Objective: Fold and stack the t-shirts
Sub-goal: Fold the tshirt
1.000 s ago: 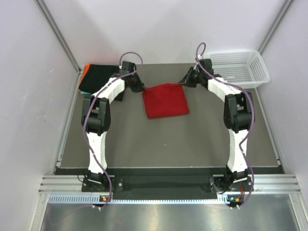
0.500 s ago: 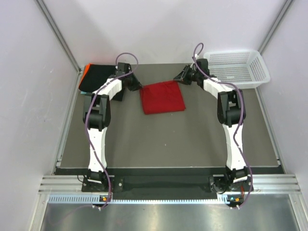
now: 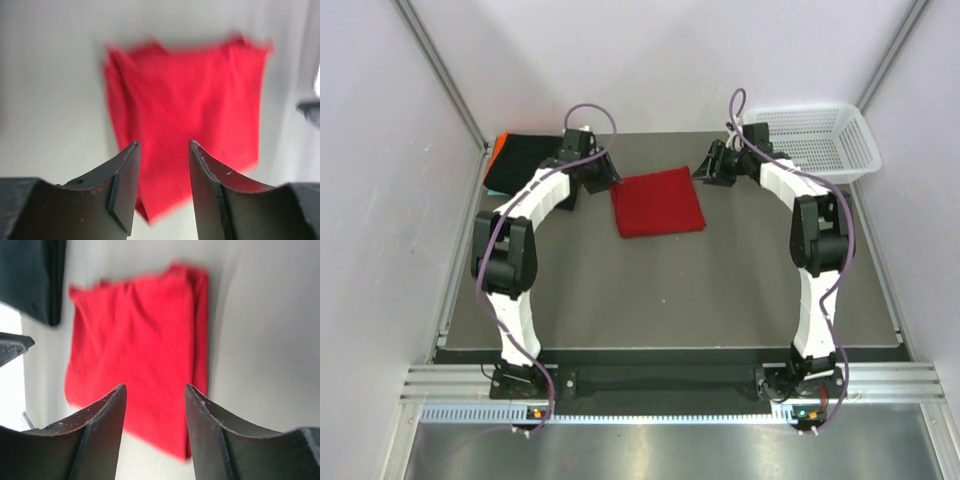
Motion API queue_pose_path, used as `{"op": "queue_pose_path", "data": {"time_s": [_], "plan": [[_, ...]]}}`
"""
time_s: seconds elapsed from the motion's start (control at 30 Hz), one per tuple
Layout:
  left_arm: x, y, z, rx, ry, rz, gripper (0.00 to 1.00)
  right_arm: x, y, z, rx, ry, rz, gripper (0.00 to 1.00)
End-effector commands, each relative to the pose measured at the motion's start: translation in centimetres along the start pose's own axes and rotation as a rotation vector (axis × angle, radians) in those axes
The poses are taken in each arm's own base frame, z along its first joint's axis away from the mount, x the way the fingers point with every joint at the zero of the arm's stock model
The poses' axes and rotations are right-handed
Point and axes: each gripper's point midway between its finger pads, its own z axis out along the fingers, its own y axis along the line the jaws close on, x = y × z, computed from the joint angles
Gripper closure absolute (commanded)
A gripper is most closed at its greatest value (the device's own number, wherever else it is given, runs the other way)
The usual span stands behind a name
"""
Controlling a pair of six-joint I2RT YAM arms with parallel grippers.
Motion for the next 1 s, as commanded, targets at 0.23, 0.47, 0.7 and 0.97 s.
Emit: {"op": "queue_pose_path", "data": {"time_s": [0.23, 0.47, 0.7, 0.97], "plan": [[10.0, 1.4, -0.6, -0.041, 0.197, 0.080, 0.55, 5.5, 0.0, -2.7, -0.015, 0.142, -0.130, 0.49], [12.5, 4.6, 1.1, -0.132, 0.241, 0.079, 0.62, 8.3, -1.7, -2.1, 0.003, 0.202, -0.127, 0.50], [12.5, 6.4, 1.1, -0.224, 0.232, 0.085, 0.63, 10.4, -1.7, -1.9, -0.013, 0.214, -0.114, 0.62], [6.4, 1.5, -1.3, -0.136, 0.115, 0.112, 0.58, 11.2, -2.6, -1.9, 0.025, 0.216, -0.097, 0.90]]}}
